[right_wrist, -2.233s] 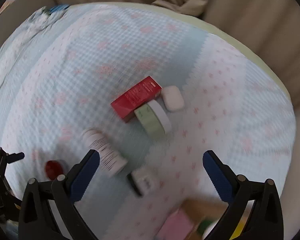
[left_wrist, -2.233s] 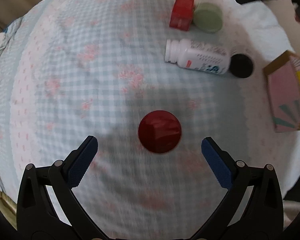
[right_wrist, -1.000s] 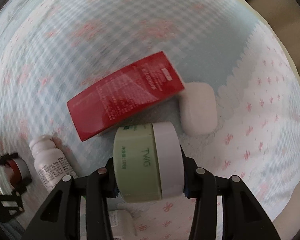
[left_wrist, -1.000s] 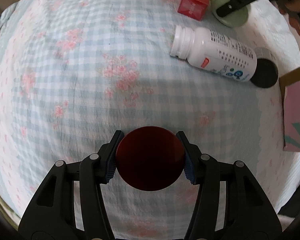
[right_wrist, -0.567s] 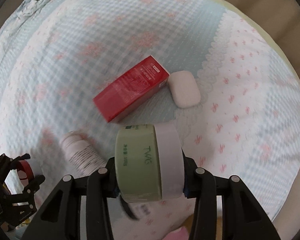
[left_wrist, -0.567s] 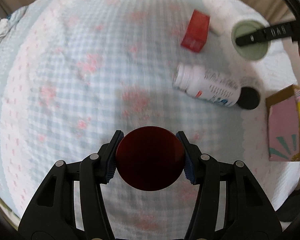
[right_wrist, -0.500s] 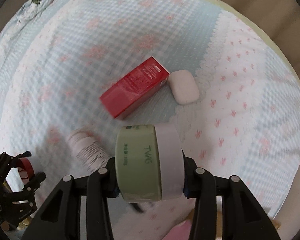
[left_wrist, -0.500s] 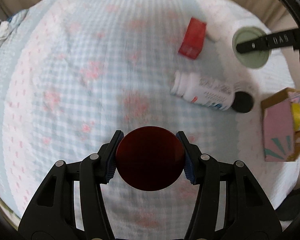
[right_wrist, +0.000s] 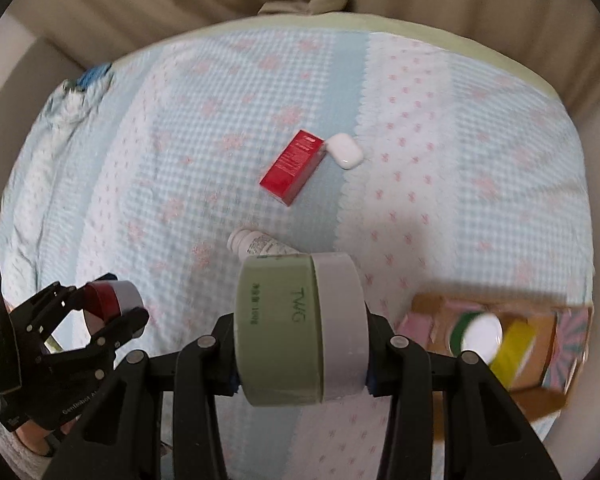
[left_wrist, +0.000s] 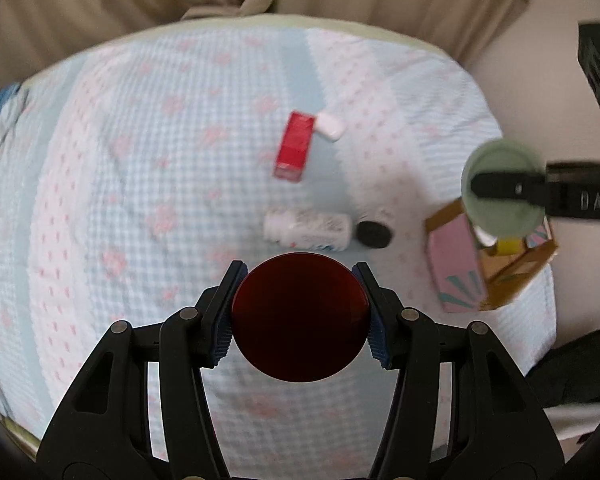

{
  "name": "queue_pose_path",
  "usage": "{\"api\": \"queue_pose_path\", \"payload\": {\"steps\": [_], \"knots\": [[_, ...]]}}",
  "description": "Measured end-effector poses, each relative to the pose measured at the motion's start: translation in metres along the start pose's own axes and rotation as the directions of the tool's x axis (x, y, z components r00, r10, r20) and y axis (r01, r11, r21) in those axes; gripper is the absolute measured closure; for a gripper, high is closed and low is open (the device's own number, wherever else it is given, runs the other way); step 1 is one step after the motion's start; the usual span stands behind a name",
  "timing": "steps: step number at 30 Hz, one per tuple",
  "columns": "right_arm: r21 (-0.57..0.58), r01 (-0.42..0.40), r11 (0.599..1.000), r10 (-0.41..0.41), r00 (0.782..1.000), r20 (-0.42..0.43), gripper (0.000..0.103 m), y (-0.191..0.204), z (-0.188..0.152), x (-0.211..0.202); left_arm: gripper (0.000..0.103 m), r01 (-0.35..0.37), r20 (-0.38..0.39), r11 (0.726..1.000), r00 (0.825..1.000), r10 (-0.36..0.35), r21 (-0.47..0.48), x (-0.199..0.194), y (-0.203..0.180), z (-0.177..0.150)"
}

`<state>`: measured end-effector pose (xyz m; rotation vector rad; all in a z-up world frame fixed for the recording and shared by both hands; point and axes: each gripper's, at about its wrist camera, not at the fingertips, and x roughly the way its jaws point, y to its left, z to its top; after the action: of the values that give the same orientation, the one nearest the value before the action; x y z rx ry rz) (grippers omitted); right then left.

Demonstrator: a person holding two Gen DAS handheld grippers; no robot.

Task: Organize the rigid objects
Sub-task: 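Carry the red cap and green jar into the box and release them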

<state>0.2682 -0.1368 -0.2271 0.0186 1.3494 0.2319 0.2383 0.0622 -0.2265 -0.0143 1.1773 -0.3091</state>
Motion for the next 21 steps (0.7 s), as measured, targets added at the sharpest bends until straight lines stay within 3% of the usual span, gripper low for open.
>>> {"api": "queue_pose_path", "payload": {"steps": [10,21], "knots": [[0.11,-0.019,0.994,0.014,0.999,0.047,0.063,-0.081,-0.063,-0.057,0.052,0.038,0.036,0.998,0.999,-0.039,0.042,-0.016,-0.112,0.016],[0.193,0.057,0.98,-0.063,0.998,0.028,0.063,-0.221,-0.116,-0.087,0.052,0.116,-0.049,0.99,0.992,-0.113,0.074,0.043,-0.253,0.01]]}}
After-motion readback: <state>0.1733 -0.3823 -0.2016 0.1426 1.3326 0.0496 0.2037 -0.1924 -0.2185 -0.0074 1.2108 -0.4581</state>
